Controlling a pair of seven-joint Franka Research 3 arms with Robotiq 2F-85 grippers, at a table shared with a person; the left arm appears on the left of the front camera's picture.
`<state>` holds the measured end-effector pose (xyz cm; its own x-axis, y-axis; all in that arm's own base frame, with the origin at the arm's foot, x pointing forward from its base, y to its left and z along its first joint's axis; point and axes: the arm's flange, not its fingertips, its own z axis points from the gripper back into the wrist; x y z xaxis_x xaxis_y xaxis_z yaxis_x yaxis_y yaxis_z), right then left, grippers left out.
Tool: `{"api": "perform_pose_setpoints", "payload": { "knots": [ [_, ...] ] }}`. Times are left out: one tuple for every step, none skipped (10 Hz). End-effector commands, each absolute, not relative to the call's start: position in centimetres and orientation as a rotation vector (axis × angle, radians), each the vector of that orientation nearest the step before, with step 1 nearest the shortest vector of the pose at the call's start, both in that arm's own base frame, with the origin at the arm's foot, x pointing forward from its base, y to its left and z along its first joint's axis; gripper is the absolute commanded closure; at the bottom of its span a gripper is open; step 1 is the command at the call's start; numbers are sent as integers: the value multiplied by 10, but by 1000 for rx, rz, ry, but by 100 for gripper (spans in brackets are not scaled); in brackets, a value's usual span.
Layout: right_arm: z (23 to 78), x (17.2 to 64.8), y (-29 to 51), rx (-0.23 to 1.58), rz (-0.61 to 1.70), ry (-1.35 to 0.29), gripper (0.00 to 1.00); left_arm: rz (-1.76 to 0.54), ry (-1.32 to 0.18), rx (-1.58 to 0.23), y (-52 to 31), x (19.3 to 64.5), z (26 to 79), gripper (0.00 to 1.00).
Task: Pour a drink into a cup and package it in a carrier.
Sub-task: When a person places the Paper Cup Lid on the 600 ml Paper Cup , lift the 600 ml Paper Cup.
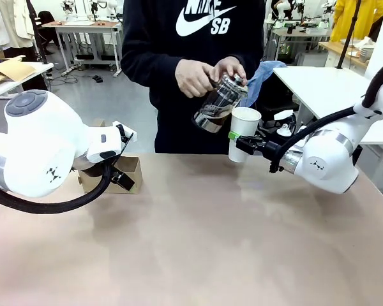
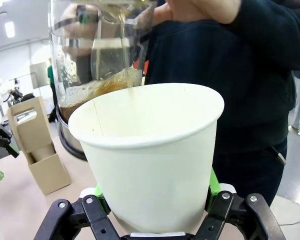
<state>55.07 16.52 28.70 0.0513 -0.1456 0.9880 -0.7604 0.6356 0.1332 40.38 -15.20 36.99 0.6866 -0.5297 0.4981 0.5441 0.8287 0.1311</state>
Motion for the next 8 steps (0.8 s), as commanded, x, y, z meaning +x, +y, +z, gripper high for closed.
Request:
{"api": "perform_pose_setpoints", "payload": {
  "knots": [
    [292, 550, 168, 802, 571, -1470, 19, -601, -550, -29, -152, 404, 370, 0],
    [292, 550, 168, 802, 571, -1470, 19, -601, -550, -29, -152, 404, 370, 0],
    [292, 550, 168, 802, 571, -1470, 19, -601, -550, -29, -152, 404, 370, 0],
    [292, 550, 168, 802, 571, -1470, 19, -601, -550, -29, -152, 404, 370, 0],
    [292, 550, 168, 802, 571, -1470, 19, -601, -550, -29, -152, 404, 370, 0],
    [292, 550, 168, 802, 571, -1470, 19, -601, -550, -29, -152, 404, 370, 0],
    [292, 550, 168, 802, 571, -1470, 19, -601, -550, -29, -152, 404, 370, 0],
    [292, 550, 168, 802, 571, -1470, 19, -601, -550, -29, -152, 404, 370, 0]
  ]
}}
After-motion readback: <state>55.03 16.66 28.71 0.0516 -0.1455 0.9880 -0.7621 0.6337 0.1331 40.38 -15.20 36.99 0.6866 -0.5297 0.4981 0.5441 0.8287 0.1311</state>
